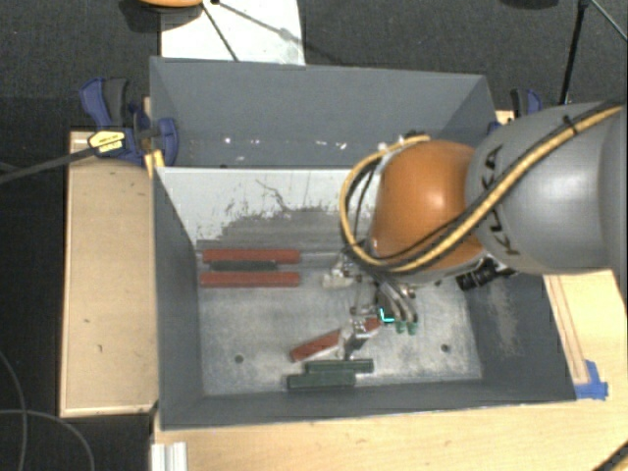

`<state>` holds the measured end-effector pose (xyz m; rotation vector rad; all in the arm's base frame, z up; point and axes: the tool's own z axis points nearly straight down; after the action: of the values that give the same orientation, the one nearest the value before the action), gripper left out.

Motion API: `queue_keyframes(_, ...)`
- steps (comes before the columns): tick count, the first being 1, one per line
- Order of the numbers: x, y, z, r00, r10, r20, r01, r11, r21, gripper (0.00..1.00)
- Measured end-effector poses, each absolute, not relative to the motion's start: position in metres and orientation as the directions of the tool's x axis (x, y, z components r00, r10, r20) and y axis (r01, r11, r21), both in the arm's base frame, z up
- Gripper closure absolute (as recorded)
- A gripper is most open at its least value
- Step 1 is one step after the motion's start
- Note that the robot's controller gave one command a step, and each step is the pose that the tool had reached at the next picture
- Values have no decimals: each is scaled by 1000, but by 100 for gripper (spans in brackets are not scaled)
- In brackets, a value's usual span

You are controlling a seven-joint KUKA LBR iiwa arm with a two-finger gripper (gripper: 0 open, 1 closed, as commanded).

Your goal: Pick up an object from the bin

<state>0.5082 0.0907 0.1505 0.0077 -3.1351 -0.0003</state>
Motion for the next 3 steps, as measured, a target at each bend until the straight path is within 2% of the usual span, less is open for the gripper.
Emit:
queue_keyframes(1, 510, 90, 155, -1000, -2, -1, -2, 1000, 1, 0)
queue_keyframes(2, 501, 84, 80, -1000, 6, -12, 6, 1000, 6, 100)
queue_keyframes(3, 501, 84, 80, -1000, 8, -14, 8, 1000, 6, 100)
